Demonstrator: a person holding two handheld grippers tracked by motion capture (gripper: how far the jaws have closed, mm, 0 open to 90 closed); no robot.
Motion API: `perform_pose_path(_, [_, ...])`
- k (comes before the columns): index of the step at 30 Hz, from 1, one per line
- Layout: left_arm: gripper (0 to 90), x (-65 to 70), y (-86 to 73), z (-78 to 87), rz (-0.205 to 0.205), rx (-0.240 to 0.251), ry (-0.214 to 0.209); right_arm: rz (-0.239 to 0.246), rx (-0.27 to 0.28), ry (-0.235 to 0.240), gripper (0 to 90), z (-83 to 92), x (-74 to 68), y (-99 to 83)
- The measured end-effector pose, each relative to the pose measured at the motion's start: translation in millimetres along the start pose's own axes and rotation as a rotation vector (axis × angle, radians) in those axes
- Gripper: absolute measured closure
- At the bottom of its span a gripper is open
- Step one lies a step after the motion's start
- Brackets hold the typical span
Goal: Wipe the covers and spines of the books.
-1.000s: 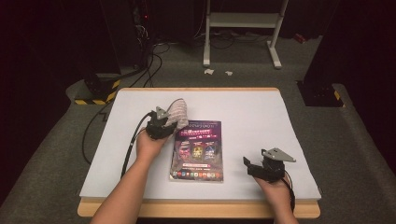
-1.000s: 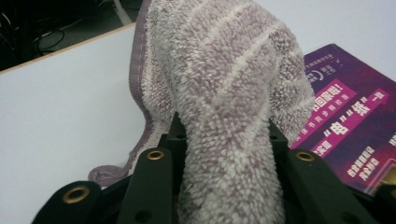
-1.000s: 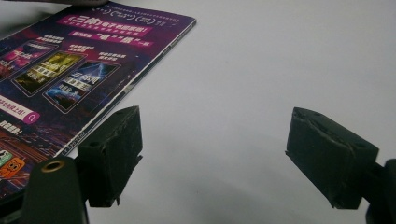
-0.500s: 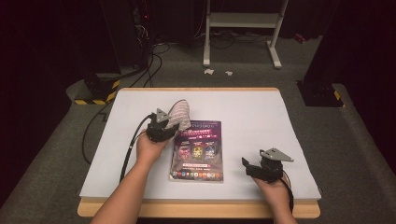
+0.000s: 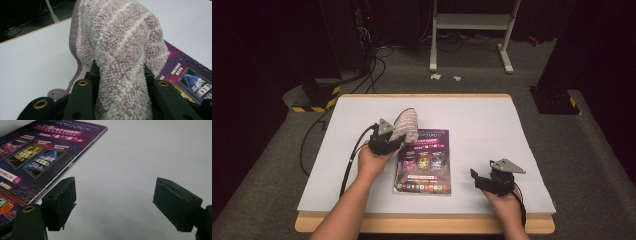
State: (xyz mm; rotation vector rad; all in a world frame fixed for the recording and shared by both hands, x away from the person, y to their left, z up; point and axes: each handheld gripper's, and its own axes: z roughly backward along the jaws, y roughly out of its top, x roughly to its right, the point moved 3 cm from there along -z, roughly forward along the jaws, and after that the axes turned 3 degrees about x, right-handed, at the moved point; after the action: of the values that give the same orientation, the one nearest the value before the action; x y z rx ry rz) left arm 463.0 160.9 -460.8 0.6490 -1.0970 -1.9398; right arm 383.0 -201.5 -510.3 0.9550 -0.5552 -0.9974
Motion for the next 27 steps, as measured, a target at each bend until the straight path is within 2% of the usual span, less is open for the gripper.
perform_pose_path(5, [65.5, -0.4, -2.8, 9.2, -0.001, 0.017, -0.005, 0.0, 0.007, 0.003, 19.2, 1.4, -1.6, 0.7])
perform_pose_path(11, [65.5, -8.2, -11.3, 22.0, -0.003, 0.019, 0.011, 0.002, 0.001, 0.005, 19.9, 0.7, -3.3, 0.8])
perform_pose_path(21, [65.3, -30.0, -31.4, 42.5, 0.019, 0.006, 0.053, -0.005, -0.002, 0.003, 20.8, 0.6, -4.6, 0.2])
perform_pose_path(25, [65.3, -42.5, -40.9, 52.0, 0.018, -0.013, 0.083, -0.003, -0.006, 0.001, 20.8, 0.3, -4.2, -0.3])
perform_pose_path(27, [65.3, -50.6, -44.9, 56.6, 0.036, -0.018, 0.096, -0.006, -0.008, 0.0, 20.9, 0.1, -4.9, -0.4])
